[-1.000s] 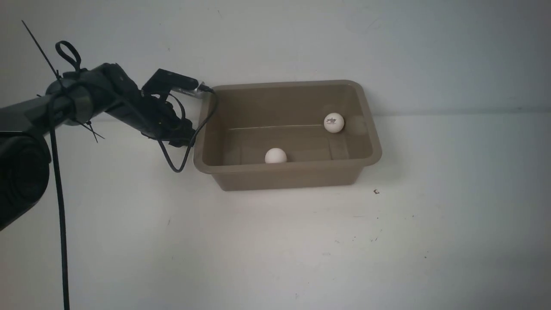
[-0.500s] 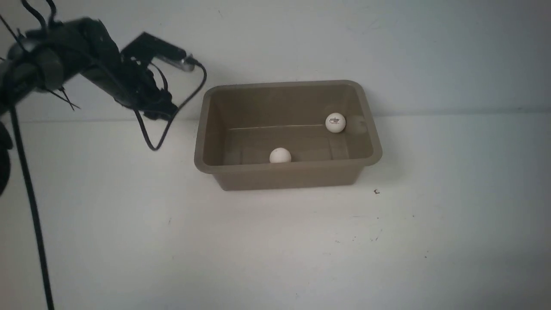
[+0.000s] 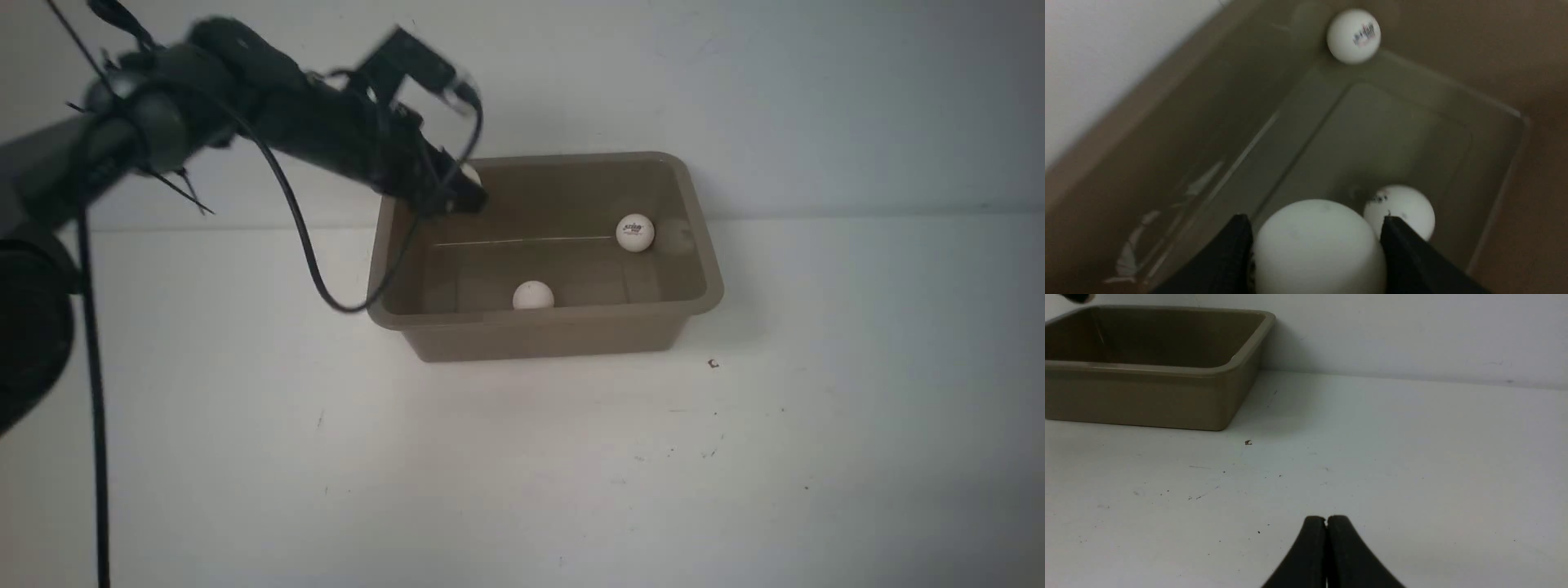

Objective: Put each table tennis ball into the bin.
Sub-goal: Use the left arm to put the table tennis ball into the box

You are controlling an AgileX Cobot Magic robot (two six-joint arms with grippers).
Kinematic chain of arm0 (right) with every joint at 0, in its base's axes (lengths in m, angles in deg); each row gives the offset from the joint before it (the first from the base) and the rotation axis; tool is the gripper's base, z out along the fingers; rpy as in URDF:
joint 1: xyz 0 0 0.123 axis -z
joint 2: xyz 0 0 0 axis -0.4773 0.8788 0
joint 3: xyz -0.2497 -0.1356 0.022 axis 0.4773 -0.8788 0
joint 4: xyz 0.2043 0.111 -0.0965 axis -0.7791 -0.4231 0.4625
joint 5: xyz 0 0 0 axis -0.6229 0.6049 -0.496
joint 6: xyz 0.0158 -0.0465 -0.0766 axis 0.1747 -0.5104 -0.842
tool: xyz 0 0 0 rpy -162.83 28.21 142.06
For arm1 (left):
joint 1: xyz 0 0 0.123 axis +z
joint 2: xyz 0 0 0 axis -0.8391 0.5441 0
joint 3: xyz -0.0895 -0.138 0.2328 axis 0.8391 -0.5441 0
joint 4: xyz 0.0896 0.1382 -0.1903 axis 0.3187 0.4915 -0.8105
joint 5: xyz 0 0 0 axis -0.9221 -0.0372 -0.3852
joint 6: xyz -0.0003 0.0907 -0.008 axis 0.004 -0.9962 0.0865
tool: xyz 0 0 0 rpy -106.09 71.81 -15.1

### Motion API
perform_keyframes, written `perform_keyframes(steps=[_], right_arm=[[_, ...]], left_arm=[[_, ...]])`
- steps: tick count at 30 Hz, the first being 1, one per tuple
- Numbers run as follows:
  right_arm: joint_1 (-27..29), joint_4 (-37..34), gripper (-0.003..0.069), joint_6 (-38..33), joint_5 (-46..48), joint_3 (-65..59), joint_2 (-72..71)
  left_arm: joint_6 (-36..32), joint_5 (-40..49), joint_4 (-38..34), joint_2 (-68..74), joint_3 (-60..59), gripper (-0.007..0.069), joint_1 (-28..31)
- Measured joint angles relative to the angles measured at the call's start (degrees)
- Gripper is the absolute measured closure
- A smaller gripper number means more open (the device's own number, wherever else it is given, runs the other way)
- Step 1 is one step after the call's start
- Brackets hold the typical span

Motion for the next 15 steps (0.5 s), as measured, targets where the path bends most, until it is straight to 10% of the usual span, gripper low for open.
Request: perform_keyframes(steps=[15], right_arm=[[0.0, 0.0, 0.0676, 0.0, 0.0, 0.0, 0.0]], left_arm=[[4.0, 6.4, 8.5, -4.0, -0.1, 0.0083, 3.5]])
